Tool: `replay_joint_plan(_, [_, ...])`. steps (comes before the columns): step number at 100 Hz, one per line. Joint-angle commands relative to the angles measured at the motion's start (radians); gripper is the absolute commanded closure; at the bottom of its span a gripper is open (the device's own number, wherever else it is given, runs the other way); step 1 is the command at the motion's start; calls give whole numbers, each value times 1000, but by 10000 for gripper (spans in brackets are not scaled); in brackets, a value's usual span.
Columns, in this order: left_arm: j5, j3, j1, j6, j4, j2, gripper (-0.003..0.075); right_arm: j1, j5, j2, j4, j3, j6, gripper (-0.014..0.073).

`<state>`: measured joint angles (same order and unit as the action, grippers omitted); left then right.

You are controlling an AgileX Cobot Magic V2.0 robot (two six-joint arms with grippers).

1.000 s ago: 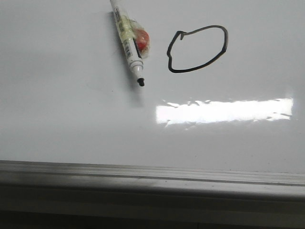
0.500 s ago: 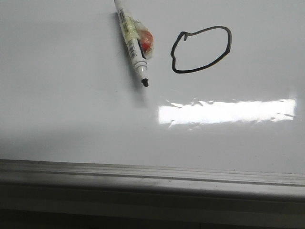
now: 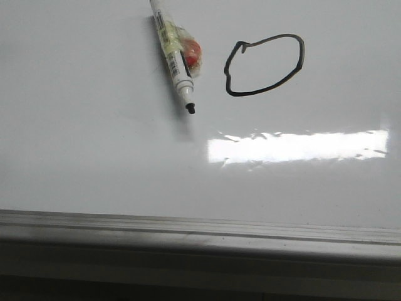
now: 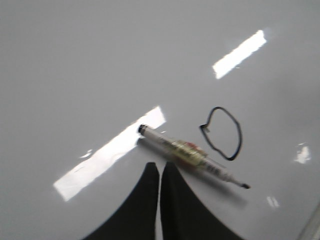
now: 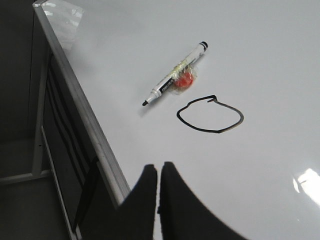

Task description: Write number 0 on whiteboard

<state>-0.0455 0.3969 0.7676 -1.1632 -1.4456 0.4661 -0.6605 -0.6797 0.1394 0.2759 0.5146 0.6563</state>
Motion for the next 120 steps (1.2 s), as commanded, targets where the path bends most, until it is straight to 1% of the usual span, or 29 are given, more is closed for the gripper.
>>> replay_joint_plan(1, [20,-7,-86,-12,44,-54,740,6,73,12,1,23,-3,634])
replay_joint_plan(15, [80,-82,-240,-12,55,-137,740,6,73,12,1,23,-3,634])
replay_joint_plan(27, [100,-103,-319,-12,55,-165,740,6,73,12,1,23,-3,634])
replay_joint_plan(38, [102,-100,-349,-12,57,-167,740,6,73,12,1,23,-3,634])
replay_joint_plan(53, [149,-100,-354,-20,54,-172,740,6,73,12,1,23,-3,634])
replay_joint_plan(56, [149,-102,-357,-55,16,-177,740,6,73,12,1,23,-3,634])
replay_joint_plan(60, [149,-102,-362,-149,-52,-177,740,6,73,12,1,23,-3,634])
replay_joint_plan(63, [149,-102,-367,-228,-140,-177,740,6,73,12,1,23,-3,634])
replay_joint_plan(67, [149,-102,-376,-366,-250,-177,740,6,73,12,1,23,-3,634])
replay_joint_plan(68, [149,-102,-378,-422,-300,-177,740,6,73,12,1,23,-3,634])
replay_joint_plan(70, [151,-102,-384,-482,-383,-177,740,6,73,12,1,23,-3,634])
replay_joint_plan(71, [153,-102,-390,-548,-413,-177,740,6,73,12,1,23,-3,634])
replay_joint_plan(73, [150,-102,-399,-587,-423,-180,739,6,73,12,1,23,-3,634])
replay_joint_plan(78, [155,-104,-434,-611,-423,-189,740,6,73,12,1,23,-3,634])
replay_joint_plan(89, [211,-112,-535,-616,-421,-243,740,6,73,12,1,23,-3,634])
replay_joint_plan(90, [216,-114,-556,-621,-421,-252,740,6,73,12,1,23,-3,634])
replay_joint_plan(104, [251,-141,-677,-643,-419,-337,740,6,73,12,1,23,-3,634])
replay_joint_plan(107, [251,-149,-694,-628,-393,-354,740,6,73,12,1,23,-3,634])
replay_joint_plan(110, [248,-157,-707,-586,-327,-373,740,6,73,12,1,23,-3,634])
replay_joint_plan(114, [246,-165,-721,-475,-239,-391,740,6,73,12,1,23,-3,634])
replay_joint_plan(115, [246,-169,-722,-425,-195,-399,740,6,73,12,1,23,-3,634])
replay_joint_plan(117, [249,-173,-726,-369,-118,-410,740,6,73,12,1,23,-3,634])
replay_joint_plan(120, [249,-178,-728,-208,2,-423,740,6,73,12,1,23,-3,634])
